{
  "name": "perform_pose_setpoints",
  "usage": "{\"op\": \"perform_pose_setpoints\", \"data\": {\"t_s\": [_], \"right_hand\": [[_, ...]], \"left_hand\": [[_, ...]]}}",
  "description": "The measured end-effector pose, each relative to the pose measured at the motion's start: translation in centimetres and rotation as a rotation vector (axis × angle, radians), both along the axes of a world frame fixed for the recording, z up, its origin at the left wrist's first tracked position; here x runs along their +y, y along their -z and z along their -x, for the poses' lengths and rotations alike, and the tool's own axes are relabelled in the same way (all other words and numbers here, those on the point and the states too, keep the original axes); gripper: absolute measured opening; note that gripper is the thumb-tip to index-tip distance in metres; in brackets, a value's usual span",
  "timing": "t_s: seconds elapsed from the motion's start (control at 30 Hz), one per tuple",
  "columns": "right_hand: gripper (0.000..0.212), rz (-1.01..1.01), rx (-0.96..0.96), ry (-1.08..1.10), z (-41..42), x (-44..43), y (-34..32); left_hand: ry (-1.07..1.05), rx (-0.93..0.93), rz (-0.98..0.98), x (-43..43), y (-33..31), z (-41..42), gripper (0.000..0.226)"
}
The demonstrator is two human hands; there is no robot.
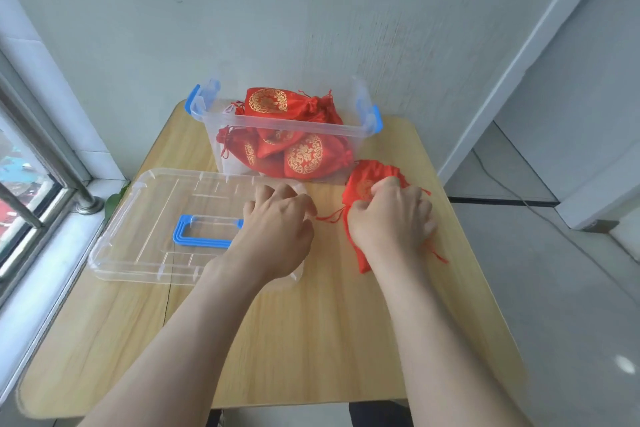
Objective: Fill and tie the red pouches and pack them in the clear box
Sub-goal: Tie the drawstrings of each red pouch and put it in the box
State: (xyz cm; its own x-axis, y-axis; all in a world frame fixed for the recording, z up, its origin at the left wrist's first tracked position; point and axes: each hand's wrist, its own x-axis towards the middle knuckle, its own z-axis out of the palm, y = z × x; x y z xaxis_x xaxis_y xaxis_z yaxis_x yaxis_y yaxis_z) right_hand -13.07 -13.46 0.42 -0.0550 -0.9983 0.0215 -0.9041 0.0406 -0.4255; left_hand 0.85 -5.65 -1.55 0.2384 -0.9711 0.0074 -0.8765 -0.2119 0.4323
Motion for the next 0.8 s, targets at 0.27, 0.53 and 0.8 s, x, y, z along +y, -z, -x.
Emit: {"op": "perform_pose_setpoints", "data": {"t_s": [0.27, 0.53, 0.8], "right_hand": [[0.044, 0.053, -0.017, -0.237, 2.2, -1.1, 1.9], [0.028, 0.119, -0.158, -0.244, 2.5, -1.8, 1.6], [0.02, 0.425, -0.519, -0.133, 1.4, 1.7, -0.5]], "left_hand": [[0.034, 0.044, 0.037, -0.8, -0.2, 1.9, 0.033], [0.037, 0.185, 0.147, -1.4, 0.3, 1.9, 0.027], [-0.307, 1.106, 0.157, -1.7, -2.1, 2.4, 0.049]]}}
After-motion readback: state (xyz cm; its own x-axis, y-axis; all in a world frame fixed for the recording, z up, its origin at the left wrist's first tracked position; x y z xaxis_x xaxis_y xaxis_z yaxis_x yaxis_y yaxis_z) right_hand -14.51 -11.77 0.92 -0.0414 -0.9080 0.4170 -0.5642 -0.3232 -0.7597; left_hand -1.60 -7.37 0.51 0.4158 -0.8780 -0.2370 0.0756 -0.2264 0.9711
